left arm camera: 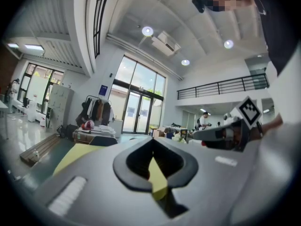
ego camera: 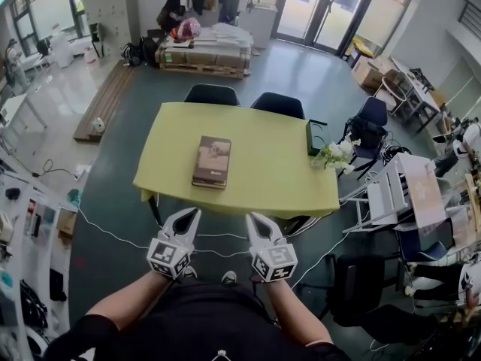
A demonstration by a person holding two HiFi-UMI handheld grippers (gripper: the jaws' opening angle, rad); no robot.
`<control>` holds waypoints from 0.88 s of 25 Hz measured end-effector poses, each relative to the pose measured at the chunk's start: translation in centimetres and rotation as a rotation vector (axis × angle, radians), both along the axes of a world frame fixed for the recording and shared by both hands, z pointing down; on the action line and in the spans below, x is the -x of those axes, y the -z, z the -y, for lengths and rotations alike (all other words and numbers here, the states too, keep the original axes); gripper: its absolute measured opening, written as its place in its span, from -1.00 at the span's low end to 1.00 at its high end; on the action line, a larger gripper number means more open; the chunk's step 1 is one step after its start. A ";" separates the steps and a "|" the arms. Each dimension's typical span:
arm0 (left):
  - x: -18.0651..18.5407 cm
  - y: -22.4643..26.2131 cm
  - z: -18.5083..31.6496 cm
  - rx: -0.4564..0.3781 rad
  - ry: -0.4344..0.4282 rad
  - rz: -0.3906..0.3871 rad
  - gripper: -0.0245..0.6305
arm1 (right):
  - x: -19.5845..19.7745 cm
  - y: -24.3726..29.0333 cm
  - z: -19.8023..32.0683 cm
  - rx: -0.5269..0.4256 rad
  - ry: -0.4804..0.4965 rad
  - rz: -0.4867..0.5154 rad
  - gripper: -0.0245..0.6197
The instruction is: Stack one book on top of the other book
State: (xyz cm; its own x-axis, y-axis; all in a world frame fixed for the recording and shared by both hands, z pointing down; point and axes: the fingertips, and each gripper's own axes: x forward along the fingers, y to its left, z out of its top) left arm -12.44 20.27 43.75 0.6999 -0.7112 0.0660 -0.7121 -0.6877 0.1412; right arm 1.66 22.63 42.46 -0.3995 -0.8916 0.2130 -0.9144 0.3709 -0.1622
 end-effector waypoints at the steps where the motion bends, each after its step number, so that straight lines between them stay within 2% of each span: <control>1: -0.2 0.0 -0.1 0.001 -0.001 -0.002 -0.91 | -0.2 0.0 -0.1 0.000 -0.002 -0.002 -0.91; 9: -1.8 0.1 -1.1 -0.014 -0.018 0.000 -0.91 | -1.3 0.2 -1.1 -0.022 -0.007 -0.014 -0.91; 22: -1.0 -0.7 -0.4 0.000 -0.014 0.013 -0.91 | -0.6 -0.5 -0.4 -0.016 -0.015 -0.018 -0.91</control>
